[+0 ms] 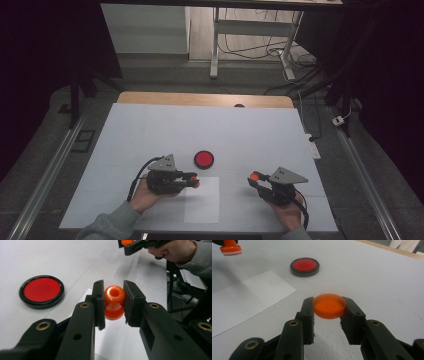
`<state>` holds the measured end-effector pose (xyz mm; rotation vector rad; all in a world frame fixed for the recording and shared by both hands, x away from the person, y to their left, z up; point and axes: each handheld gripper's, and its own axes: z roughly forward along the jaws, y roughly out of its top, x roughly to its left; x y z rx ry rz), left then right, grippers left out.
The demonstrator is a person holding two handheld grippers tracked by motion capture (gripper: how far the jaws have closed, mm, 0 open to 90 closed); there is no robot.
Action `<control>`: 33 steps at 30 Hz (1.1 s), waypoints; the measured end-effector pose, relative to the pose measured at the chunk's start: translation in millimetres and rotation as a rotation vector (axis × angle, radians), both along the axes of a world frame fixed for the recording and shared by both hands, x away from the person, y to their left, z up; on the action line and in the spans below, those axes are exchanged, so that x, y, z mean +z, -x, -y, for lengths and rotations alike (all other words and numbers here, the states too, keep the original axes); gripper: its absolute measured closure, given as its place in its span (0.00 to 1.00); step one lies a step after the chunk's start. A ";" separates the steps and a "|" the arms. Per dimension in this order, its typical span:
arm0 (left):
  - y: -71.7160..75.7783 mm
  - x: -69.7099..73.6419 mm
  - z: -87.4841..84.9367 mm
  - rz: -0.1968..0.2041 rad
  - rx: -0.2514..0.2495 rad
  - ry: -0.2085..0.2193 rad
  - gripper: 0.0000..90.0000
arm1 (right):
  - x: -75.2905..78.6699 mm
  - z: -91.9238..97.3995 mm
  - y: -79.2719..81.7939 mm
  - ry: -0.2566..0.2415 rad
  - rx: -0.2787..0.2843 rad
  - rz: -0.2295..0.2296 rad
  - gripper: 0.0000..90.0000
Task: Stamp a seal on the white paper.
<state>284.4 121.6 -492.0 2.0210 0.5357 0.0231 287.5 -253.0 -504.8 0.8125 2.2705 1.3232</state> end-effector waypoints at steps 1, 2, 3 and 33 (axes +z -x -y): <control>0.5 -0.9 0.8 -0.003 -0.003 -0.002 0.81 | 0.0 -0.1 0.0 0.000 0.000 0.000 0.71; 1.1 -2.1 1.6 -0.003 -0.006 -0.007 0.81 | 0.0 -0.1 0.0 0.000 0.000 -0.001 0.71; 1.4 -3.4 2.1 -0.006 -0.008 -0.012 0.81 | 0.0 -0.2 0.0 0.000 0.000 -0.001 0.71; 4.7 -29.0 22.3 -0.038 -0.025 -0.082 0.81 | -0.6 -1.1 0.0 0.005 0.001 -0.004 0.71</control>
